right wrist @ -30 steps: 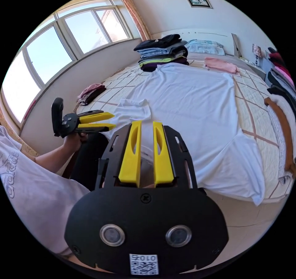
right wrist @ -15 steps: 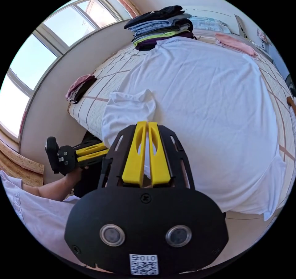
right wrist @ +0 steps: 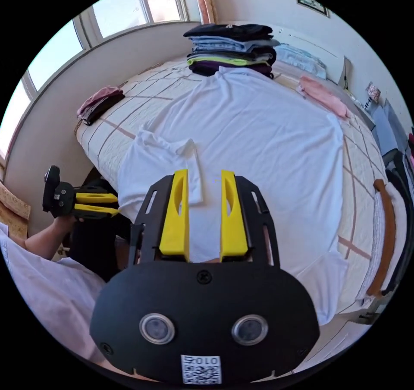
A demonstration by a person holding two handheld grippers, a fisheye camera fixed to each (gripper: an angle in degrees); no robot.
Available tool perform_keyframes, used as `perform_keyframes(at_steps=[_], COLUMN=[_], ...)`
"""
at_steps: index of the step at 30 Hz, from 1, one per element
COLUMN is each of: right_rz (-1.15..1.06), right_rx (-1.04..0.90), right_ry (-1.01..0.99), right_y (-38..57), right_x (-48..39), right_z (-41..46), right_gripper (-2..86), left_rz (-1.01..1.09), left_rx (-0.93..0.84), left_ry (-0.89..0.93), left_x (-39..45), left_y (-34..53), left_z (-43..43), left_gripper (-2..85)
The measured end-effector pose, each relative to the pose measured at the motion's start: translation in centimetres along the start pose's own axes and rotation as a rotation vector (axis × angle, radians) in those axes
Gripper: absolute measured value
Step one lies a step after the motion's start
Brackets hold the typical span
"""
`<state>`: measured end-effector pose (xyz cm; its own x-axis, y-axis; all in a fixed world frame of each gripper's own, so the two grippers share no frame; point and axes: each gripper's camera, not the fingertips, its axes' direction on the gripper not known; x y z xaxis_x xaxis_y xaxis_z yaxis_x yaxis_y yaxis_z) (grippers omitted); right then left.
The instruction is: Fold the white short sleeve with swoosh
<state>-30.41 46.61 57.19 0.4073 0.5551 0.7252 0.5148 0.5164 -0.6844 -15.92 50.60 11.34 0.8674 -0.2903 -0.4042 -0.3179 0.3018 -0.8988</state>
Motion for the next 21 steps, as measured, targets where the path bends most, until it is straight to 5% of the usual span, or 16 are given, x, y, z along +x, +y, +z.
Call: perform_keyframes(at_steps=[7,12,17,21], right_rz=[-0.377,-0.398,-0.389,-0.329], right_rx=[0.056,-0.042,0.003,0.018], right_ry=[0.036,0.098,0.180,0.198], right_y=[-2.2,-3.4,-5.2,-7.7], right_x=[-6.6,-8.2,-9.1,-8.9], right_z=[1.6,5.2,4.8,4.6], right_gripper=[9.8,7.3,3.9,4.2], left_rz=[0.060,0.224,0.438,0.225], left_rx=[0.240,0.303,0.208,0.101], left_ry=[-0.088,-0.178,-0.099,0.049], left_x=[-3.3,-5.6,-7.4,-12.2], left_y=[-2.5,-8.4,-13.6,-15.3], left_z=[-6.2,-6.5,-4.2,-2.3], left_gripper=[6.9,7.7,8.0,7.8])
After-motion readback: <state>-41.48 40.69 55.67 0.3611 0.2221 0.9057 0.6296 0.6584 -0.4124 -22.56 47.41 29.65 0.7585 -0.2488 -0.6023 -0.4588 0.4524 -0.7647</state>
